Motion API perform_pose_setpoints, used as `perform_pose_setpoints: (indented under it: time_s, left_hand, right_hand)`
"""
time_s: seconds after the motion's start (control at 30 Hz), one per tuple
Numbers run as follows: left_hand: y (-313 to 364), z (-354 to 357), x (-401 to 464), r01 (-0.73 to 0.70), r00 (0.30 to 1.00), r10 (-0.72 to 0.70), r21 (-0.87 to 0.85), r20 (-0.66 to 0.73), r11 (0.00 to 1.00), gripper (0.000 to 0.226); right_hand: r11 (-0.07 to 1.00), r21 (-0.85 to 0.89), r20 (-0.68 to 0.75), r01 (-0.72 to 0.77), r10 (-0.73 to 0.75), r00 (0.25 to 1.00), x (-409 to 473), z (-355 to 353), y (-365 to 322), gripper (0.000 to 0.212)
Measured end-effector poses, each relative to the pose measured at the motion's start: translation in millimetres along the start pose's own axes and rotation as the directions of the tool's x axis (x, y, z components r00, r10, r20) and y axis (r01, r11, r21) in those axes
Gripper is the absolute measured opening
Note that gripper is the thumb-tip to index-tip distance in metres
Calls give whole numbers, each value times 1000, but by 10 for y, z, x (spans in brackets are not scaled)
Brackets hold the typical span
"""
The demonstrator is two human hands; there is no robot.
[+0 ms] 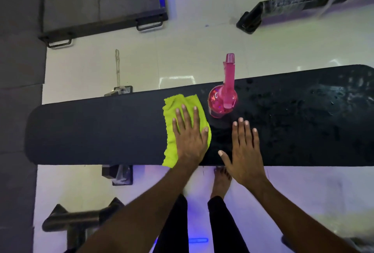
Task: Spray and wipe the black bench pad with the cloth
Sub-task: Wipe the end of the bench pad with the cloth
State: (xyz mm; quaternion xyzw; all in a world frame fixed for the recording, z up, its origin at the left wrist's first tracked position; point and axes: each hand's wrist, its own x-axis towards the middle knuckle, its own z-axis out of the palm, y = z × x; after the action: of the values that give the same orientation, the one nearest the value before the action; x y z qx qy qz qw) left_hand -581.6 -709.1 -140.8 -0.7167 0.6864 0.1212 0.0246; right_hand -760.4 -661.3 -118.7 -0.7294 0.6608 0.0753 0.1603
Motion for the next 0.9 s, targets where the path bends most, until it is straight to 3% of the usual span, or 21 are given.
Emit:
perform_pose_setpoints:
  time_s: [0.07,0.13,0.2,0.27,0.33,0.4,0.47,0.53,0.63,0.73,0.8,0.9]
  left_hand:
    - [-209,-55,150,-194,981,193,44,25,980,71]
    - [-450,-69,161,-208,978,210,73,-10,975,69]
    - [-463,6,-60,-3,998,5,30,-59,1000,68]
    - [-180,139,-368,214,972,-216,-29,-91,976,69]
    - [135,215,-506,290,952,-296,-79,-84,954,71]
    - [180,197,-378,202,976,-208,-82,-67,976,71]
    - [-28,147,-164,-70,997,69,-21,-47,997,72]
    - [-304,121,22,-210,975,209,2,-69,978,71]
    - [-456,173,-131,-10,991,5,-41,-132,999,68]
    - [-101,265,-575,231,965,-237,-62,-115,971,69]
    - [179,280,-706,235,968,-239,-68,-72,970,72]
    - [193,225,-503,28,998,-31,-55,-56,998,71]
  right_hand:
    - [1000,-14,4,6,-6,1000,-3,14,8,93]
    - [1000,-15,-2,10,-10,1000,-4,24,18,94]
    - [1000,-15,-13,15,-15,1000,-5,42,30,94]
    - [1000,-19,-12,16,-16,1000,-5,62,38,93]
    - [1000,-20,-5,15,-15,1000,3,94,39,89]
    - [1000,-18,-17,12,-12,1000,21,135,38,86]
    - [1000,-18,-48,5,-6,999,26,187,40,84]
    - [1000,-26,-72,3,-5,997,27,228,38,83]
    - [999,-32,-88,11,-14,996,23,231,39,83]
    - [1000,-31,-80,-3,1,997,12,194,15,82]
    - [999,-42,-74,-16,13,997,6,180,-2,82]
    - [998,-56,-73,-15,11,997,8,187,1,81]
